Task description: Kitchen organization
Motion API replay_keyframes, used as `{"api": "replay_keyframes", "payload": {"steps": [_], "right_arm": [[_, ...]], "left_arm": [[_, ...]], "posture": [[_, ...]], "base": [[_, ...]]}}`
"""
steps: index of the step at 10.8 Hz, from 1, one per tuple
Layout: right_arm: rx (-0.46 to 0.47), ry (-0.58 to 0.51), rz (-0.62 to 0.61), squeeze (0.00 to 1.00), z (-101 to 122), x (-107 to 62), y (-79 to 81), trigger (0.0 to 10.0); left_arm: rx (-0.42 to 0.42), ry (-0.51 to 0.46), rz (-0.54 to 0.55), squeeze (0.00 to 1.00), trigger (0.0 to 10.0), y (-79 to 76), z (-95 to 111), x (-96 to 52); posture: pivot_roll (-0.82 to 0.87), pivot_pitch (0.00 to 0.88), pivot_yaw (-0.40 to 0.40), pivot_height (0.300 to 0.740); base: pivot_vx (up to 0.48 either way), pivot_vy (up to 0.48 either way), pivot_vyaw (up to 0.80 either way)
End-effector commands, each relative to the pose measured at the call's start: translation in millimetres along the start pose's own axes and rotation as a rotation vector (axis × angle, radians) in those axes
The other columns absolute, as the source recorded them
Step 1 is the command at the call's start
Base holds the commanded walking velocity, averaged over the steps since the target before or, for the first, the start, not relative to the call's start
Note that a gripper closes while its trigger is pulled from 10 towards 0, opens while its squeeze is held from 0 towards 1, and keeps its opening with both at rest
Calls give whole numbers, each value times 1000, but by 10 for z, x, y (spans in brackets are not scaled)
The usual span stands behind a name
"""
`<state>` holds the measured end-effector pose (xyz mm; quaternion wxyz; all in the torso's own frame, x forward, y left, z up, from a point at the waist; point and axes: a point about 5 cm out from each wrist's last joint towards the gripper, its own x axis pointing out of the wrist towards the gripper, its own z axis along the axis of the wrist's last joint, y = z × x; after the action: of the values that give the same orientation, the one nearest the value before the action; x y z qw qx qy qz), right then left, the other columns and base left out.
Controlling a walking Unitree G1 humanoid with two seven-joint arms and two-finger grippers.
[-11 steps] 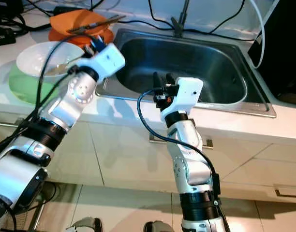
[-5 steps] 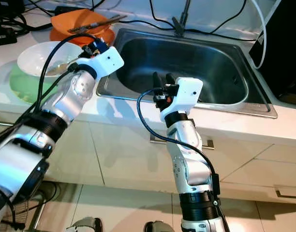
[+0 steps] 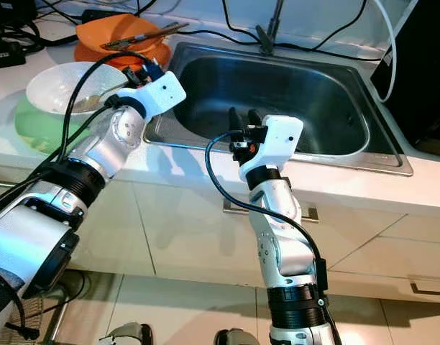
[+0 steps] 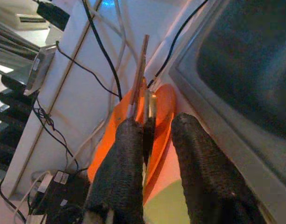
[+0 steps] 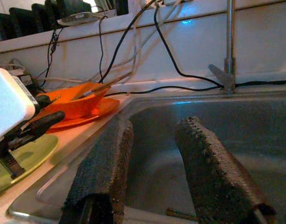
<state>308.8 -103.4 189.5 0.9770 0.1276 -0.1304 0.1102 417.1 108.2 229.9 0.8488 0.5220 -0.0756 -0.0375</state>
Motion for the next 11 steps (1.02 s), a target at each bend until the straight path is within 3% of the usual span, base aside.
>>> {"api": "replay_keyframes", "payload": {"steps": [1, 4, 8, 10, 11], "right_arm": [[-14, 11, -31, 0, -10, -32, -63, 10000], [-12, 17, -42, 0, -23, -47, -81, 10000], [-13, 20, -44, 0, -33, -41, -85, 10000], [-13, 21, -43, 0, -39, -40, -84, 10000], [-14, 23, -41, 0, -45, -37, -80, 10000]], "left_arm": [[19, -37, 16, 0, 0, 44, 121, 31], [22, -41, 24, 0, 0, 54, 127, 39], [56, -73, 93, 0, 0, 192, 176, 50], [165, -160, 183, 0, 0, 383, 334, 46], [174, -217, 229, 0, 0, 482, 430, 28]], "posture": [[-68, 49, -44, 740], [-70, 49, -40, 740], [-65, 48, -44, 740], [-61, 45, -46, 740], [-59, 44, -47, 740]], "base": [[0, 0, 0], [0, 0, 0], [0, 0, 0], [0, 0, 0], [0, 0, 0]]}}
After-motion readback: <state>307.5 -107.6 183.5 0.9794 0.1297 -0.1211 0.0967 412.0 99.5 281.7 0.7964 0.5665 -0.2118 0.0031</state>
